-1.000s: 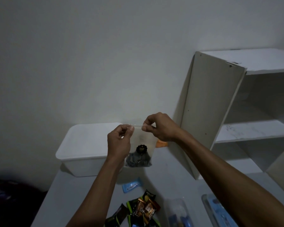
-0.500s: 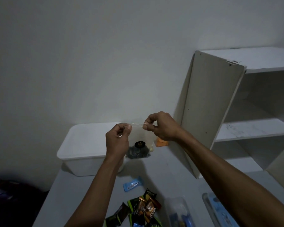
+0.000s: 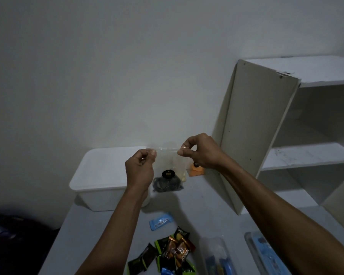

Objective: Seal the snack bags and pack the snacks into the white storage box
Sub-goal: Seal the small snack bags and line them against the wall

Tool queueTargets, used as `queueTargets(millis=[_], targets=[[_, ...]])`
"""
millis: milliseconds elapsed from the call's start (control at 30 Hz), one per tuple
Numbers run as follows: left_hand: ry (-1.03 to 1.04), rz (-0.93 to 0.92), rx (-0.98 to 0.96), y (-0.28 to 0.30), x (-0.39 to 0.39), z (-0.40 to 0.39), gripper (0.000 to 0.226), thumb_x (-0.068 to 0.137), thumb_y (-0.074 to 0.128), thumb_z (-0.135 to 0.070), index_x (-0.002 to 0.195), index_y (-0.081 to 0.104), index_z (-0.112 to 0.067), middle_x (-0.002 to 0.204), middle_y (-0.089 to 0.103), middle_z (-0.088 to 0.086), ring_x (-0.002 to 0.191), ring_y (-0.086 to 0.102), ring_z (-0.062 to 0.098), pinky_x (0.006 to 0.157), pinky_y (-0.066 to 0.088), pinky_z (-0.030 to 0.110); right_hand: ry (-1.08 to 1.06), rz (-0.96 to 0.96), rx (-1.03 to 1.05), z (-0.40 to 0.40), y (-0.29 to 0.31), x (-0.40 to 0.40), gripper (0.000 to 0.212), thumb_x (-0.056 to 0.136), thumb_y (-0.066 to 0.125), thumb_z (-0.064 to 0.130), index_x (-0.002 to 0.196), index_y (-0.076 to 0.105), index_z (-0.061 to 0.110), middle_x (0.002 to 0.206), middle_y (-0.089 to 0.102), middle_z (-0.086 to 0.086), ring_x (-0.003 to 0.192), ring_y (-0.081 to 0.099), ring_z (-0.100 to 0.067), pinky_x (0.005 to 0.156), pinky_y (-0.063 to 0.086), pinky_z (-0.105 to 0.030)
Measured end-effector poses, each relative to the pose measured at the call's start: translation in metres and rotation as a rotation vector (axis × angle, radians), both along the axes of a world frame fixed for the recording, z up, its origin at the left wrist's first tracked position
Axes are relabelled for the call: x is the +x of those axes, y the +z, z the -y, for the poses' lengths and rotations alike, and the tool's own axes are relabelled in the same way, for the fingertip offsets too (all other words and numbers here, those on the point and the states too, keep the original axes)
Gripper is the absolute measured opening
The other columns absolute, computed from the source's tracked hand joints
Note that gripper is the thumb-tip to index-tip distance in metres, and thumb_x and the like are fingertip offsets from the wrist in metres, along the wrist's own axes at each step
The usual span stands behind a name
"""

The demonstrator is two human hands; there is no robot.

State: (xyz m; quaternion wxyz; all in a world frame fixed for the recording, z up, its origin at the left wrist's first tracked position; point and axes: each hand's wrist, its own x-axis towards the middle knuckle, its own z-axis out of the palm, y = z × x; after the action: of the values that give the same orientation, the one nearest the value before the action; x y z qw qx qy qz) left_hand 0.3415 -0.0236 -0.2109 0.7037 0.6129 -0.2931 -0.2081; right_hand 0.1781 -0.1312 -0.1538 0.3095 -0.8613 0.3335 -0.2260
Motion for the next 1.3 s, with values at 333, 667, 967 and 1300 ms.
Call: queueTargets(millis=[333, 667, 967, 1300], targets=[[-0.034, -0.016, 0.017, 0.0, 0.001, -0.001, 0.006, 0.091, 0.066, -0.013, 0.086, 0.069, -0.016, 0.086, 0.07, 0.0, 0.079, 0.063, 0.01, 0.066, 0.047, 0.016, 0.017, 0.025, 0.065, 0.0, -0.003, -0.006, 0.016, 0.085, 0.075, 0.034, 0.077, 0.071, 0.021, 0.088, 0.073, 0.006, 0.079, 0.066, -0.004, 0.07, 0.056, -0.03], [-0.24, 0.173, 0.073, 0.0, -0.004, 0.0, 0.009, 0.091, 0.066, -0.019, 0.084, 0.069, -0.016, 0.09, 0.07, 0.004, 0.085, 0.062, 0.009, 0.073, 0.048, 0.02, 0.074, -0.06, 0.123, -0.004, 0.004, 0.004, 0.021, 0.09, 0.07, 0.032, 0.071, 0.07, 0.022, 0.064, 0.066, 0.012, 0.062, 0.059, 0.0, 0.064, 0.049, -0.022], [0.053, 0.147, 0.257, 0.003, -0.028, 0.005, 0.029, 0.082, 0.068, -0.053, 0.077, 0.068, -0.025, 0.095, 0.064, -0.006, 0.086, 0.059, 0.011, 0.073, 0.048, 0.029, -0.094, 0.102, 0.208, -0.021, -0.02, 0.013, 0.027, 0.093, 0.066, 0.028, 0.069, 0.065, 0.016, 0.062, 0.058, 0.005, 0.057, 0.05, -0.008, 0.057, 0.043, -0.024], [0.005, 0.093, 0.247, 0.006, -0.029, 0.006, 0.05, 0.086, 0.07, -0.013, 0.044, 0.043, -0.018, 0.057, 0.042, -0.004, 0.055, 0.041, 0.01, 0.056, 0.037, 0.025, -0.186, 0.242, 0.443, -0.027, -0.035, 0.023, 0.024, 0.092, 0.067, 0.022, 0.068, 0.067, 0.015, 0.066, 0.063, 0.004, 0.062, 0.055, -0.007, 0.06, 0.046, -0.023]])
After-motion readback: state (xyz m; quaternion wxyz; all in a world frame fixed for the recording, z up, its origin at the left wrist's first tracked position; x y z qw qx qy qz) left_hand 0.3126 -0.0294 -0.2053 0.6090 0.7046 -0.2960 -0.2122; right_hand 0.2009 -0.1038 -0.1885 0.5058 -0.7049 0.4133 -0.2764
